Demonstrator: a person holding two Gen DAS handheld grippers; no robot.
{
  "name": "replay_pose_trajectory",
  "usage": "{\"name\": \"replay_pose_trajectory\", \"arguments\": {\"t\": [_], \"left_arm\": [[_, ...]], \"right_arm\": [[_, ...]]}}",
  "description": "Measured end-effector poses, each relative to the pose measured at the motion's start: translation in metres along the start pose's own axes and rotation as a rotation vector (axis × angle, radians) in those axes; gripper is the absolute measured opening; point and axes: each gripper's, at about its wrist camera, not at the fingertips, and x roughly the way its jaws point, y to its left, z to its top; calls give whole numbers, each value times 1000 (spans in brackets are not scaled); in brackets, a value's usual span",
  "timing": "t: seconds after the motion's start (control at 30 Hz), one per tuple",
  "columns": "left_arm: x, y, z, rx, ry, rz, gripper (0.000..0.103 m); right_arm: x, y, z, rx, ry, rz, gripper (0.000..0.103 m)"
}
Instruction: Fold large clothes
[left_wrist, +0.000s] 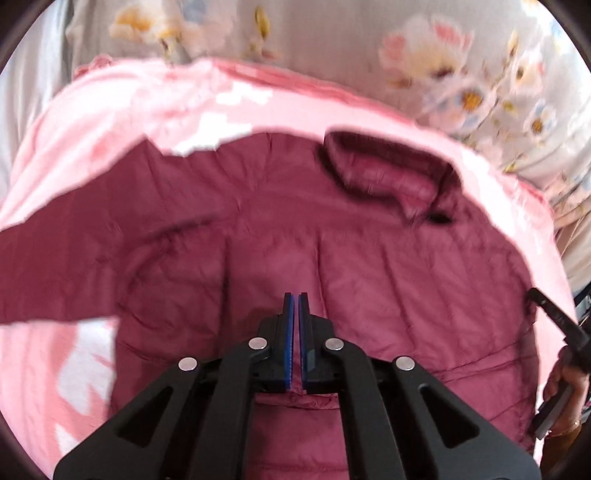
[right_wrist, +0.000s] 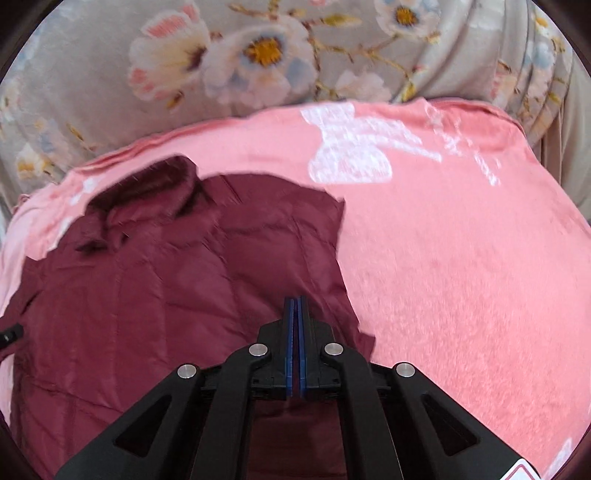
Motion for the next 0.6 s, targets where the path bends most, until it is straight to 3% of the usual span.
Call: {"name": "replay_pose_trajectory", "arguments": {"t": [0.1, 0.37, 0.5, 0.6], "left_arm": [[18, 4, -12, -16, 32, 18, 1], [27, 7, -22, -4, -5, 4, 1], [20, 9, -20, -16, -12, -11, 1], [-6, 8, -8, -15, -59, -24, 1]], "right_arm": [[10, -7, -9, 9, 29, -8, 0], [18, -3, -21, -26, 27, -43, 0], [9, 2, -13, -40, 29, -61, 0], [-11, 19, 9, -51, -28, -7, 2]]}}
